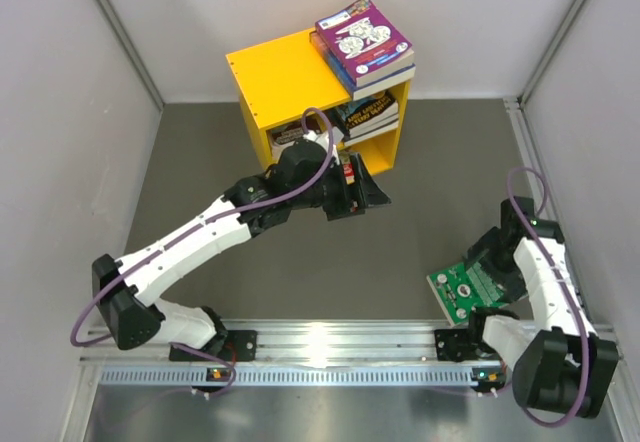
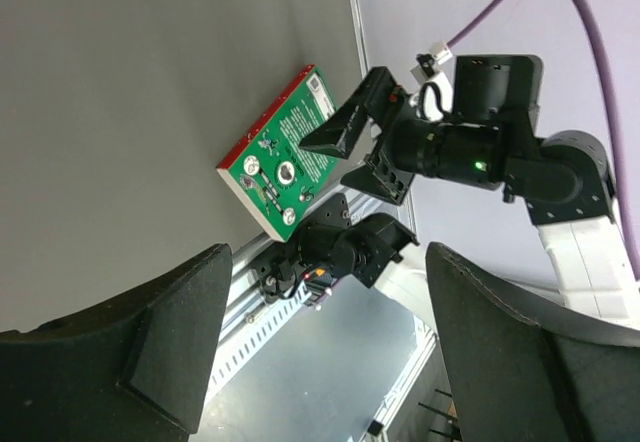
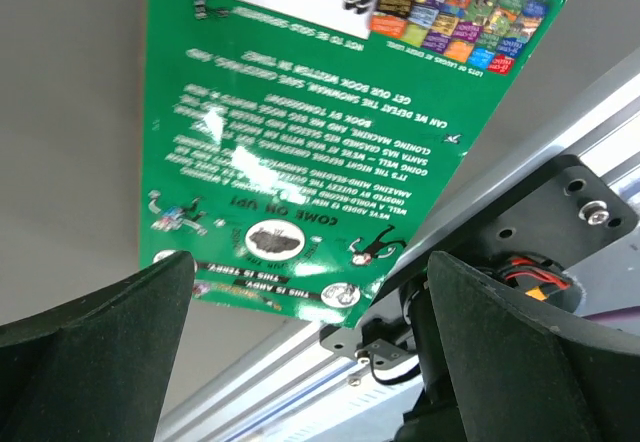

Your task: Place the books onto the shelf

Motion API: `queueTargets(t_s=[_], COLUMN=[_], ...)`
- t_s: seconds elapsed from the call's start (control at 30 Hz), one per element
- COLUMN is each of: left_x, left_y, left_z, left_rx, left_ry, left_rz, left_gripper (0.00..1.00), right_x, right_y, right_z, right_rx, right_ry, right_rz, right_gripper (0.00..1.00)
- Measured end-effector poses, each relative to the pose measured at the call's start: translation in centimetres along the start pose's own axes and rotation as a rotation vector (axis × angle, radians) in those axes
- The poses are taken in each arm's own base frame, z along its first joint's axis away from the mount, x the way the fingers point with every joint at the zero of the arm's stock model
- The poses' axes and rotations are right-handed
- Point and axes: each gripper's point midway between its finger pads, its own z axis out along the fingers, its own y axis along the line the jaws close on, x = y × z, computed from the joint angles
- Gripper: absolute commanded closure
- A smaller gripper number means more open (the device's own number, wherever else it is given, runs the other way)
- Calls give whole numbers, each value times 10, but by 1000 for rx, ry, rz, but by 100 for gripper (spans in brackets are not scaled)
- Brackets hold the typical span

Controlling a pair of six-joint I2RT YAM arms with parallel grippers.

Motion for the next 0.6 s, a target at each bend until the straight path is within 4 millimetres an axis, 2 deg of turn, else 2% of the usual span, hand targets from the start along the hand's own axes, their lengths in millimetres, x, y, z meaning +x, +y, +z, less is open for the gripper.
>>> queueTargets(t_s=[0.17,0.27,0.47,0.6], left_x=[2,3,6,3], left_y=[-2,-2,-5,-9], left_z=[-2,-9,-38,-47], left_rx=[7,9,23,33], left_ry=[10,9,-15,-34], left_rz=[1,1,6,10], left_gripper=[17,17,17,17], right_x=[3,-6,-32,-43], right_y=[-4,-9,-17,-24], right_z=[12,16,30,38], right_rx=[26,69,140,154], right_ry=[40,27,9,13], right_rz=[60,80,167,258], right_gripper=[0,0,1,0])
